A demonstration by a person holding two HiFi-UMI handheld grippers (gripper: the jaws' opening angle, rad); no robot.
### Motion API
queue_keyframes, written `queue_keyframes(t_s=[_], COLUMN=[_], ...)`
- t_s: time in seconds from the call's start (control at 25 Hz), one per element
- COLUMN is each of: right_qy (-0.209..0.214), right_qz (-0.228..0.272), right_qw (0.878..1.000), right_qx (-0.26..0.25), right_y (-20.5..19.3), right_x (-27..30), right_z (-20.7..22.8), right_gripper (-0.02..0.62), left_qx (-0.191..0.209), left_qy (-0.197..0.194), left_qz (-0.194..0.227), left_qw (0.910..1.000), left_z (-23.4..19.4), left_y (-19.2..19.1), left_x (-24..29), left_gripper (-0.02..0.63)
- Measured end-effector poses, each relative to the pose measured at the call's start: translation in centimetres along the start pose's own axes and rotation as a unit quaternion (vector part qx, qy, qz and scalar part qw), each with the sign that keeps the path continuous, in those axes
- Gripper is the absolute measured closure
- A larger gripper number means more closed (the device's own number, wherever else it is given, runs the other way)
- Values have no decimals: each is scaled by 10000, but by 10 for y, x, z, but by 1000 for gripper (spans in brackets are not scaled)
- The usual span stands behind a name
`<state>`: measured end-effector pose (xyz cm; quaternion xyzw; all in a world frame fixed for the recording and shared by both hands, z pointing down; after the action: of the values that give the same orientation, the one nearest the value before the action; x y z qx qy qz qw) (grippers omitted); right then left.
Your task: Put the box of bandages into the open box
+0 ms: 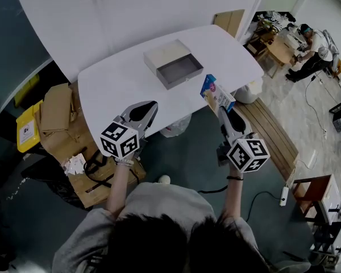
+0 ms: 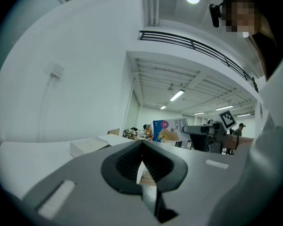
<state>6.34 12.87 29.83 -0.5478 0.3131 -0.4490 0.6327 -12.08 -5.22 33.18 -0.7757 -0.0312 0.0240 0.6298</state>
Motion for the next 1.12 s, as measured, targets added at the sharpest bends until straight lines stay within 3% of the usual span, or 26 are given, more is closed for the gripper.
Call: queue_keyframes(t_s=[0.6, 1.12], right_qy=[-7, 689], right_qz=[-100, -297], right_qw=[9999, 9971], right_qx=[-2, -84], right_y=[5, 26], right_x=[60, 140], right_z=[24, 64], right_gripper=[502, 502], left_qx=[-127, -221], left_qy=[-60, 604], left_qz=[-81, 117], left_qw=[9999, 9979], left_z=[-40, -73], left_y=[-3, 5], left_x=[42, 93], left_gripper=[611, 611])
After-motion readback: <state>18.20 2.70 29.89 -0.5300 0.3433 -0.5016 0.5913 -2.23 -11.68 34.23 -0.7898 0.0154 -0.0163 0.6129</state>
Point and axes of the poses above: the fingertips, and each gripper's own axes: x forward along the fingers, z to its right, y out of its top, the point moved 4 cm from there along -x, backward along the fingers, and after that the axes turned 12 degrees about -y, right-handed, at the moved point
